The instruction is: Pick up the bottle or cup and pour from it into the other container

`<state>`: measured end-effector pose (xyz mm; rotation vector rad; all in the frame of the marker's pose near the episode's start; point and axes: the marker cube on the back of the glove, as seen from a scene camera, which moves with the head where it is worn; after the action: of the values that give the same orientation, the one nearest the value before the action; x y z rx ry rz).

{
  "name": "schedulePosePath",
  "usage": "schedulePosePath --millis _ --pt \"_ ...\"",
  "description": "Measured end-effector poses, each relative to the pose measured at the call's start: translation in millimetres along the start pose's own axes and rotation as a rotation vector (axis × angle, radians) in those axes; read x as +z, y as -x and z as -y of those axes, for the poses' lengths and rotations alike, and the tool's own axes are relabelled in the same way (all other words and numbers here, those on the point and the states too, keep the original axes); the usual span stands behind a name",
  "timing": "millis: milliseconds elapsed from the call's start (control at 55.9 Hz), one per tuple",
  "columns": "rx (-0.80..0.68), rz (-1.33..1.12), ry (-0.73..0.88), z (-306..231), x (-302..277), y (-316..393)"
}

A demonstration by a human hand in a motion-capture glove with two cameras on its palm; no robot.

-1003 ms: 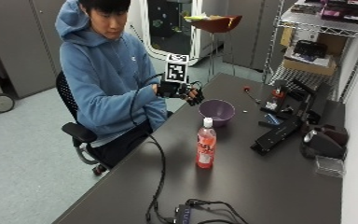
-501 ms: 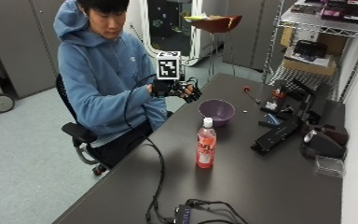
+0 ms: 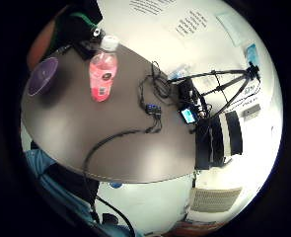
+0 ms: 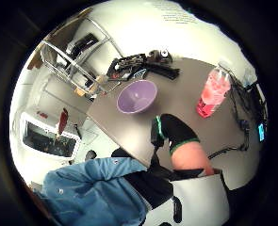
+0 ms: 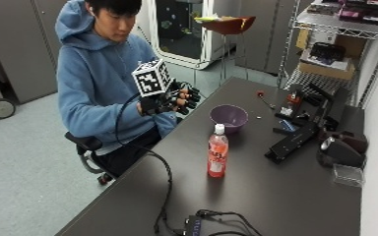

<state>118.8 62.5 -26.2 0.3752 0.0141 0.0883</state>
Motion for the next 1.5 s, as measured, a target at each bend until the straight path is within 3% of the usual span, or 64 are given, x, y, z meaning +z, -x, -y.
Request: schedulePosePath --millis 233,806,1003,1253,1504 --pt "0.073 0.096 -0.07 -9.6 1.5 -61.1" --pt "0.357 0.705 -0.207 16.1 69.1 -164.2" --pt "0.374 0.926 -0.138 39.9 117.5 -145.4" --pt "0.292 1.043 -0.088 80.2 153.9 -89.9" --pt "0.329 1.203 -0.289 115.6 168.9 -45.4"
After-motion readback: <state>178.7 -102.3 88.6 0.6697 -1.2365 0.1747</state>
